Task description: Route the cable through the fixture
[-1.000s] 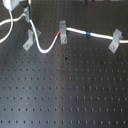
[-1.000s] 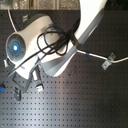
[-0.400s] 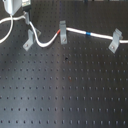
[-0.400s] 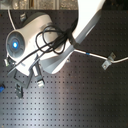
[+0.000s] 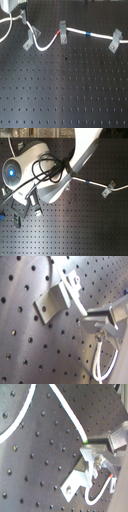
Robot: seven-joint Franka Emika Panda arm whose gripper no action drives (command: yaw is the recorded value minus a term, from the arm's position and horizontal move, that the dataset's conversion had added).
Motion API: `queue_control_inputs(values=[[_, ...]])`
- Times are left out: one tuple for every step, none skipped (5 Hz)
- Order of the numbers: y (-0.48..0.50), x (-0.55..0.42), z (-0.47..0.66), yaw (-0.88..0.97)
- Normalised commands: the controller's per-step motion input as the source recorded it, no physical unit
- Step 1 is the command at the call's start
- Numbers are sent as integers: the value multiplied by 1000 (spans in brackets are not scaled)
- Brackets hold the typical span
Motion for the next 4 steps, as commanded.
queue_control_inputs(values=[[-11, -42, 238, -91], [-24, -297, 472, 0], [23, -341, 443, 0], [-4, 10, 0, 0]])
